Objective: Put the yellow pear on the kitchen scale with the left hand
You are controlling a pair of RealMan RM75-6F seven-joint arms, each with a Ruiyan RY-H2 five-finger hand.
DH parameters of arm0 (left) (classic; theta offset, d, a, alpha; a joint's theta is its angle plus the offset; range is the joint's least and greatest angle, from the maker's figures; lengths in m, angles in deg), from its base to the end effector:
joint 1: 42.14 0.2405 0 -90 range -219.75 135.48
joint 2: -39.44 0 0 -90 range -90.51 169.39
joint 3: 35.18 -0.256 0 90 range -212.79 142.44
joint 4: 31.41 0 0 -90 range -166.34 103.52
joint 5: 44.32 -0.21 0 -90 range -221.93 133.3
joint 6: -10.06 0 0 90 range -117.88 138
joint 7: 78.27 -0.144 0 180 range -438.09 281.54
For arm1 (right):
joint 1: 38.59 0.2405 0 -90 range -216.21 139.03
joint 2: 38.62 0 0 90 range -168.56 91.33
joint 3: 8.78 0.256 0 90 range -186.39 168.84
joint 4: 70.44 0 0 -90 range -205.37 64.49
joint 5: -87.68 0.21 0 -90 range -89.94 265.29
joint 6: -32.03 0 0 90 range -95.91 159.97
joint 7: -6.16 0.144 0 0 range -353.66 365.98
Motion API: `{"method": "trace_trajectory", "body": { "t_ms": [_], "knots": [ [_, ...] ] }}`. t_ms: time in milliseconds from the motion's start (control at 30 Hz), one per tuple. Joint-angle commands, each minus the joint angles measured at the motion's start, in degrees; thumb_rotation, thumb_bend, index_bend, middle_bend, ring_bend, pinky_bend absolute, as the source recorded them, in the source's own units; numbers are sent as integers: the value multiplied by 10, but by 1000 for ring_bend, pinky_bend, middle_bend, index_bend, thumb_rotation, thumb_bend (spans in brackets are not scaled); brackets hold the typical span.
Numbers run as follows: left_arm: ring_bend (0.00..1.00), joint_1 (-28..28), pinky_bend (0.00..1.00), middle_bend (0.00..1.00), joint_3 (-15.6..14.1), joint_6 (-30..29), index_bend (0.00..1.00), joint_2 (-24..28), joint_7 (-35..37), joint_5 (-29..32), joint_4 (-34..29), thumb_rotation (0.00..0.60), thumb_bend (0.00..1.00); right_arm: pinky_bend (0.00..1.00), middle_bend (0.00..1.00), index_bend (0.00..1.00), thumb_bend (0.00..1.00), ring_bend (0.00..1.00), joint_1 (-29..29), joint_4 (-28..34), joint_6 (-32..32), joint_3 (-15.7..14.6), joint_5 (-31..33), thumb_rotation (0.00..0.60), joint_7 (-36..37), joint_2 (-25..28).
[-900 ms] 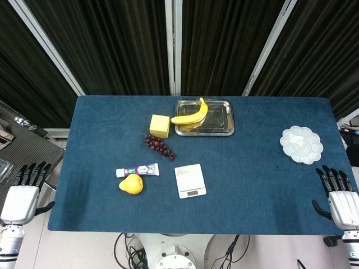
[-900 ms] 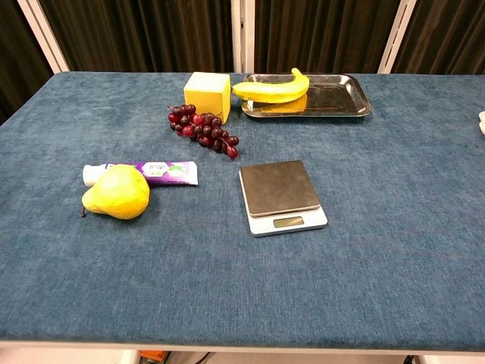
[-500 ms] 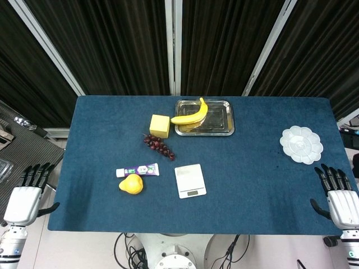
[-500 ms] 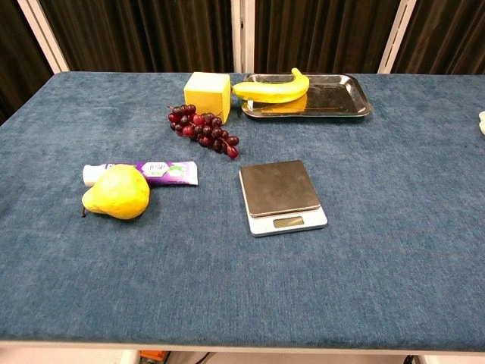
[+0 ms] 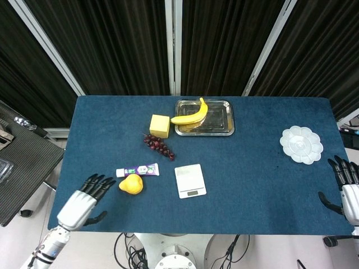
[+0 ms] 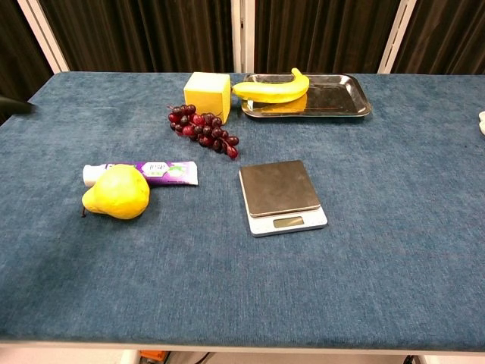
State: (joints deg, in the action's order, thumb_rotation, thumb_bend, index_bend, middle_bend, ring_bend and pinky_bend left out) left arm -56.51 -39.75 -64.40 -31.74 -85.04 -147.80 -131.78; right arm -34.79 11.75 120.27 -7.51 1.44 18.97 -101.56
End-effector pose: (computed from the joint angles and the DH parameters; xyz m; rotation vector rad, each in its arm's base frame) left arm -0.2136 0.1739 0.0630 -1.9200 -0.9208 -1.1060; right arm -0.3462 -0.1716 0.1893 1.3418 -0.9019 0.9380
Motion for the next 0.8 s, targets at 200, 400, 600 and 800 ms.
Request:
{"method": "trace_trajectory", "body": {
  "t_ms": [200,400,600,800],
  "knots": [
    [0,-74,0,89,7,124,53,-90,-32,12,5,600,399,0,0,0,212,0,3,20,-9,15,8,600,18,16],
    [0,-103,0,89,26,162,53,-137,-50,43,15,600,401,0,0,0,212,0,1,16,-17,23,23,600,32,19],
    [0,-132,14,91,39,197,47,-170,-54,73,18,600,401,0,0,0,212,0,-1,9,-20,30,30,600,40,17],
    [0,-154,2,107,48,220,46,-210,-78,97,51,600,401,0,0,0,211,0,-2,0,-27,35,38,600,49,15]
  ]
}}
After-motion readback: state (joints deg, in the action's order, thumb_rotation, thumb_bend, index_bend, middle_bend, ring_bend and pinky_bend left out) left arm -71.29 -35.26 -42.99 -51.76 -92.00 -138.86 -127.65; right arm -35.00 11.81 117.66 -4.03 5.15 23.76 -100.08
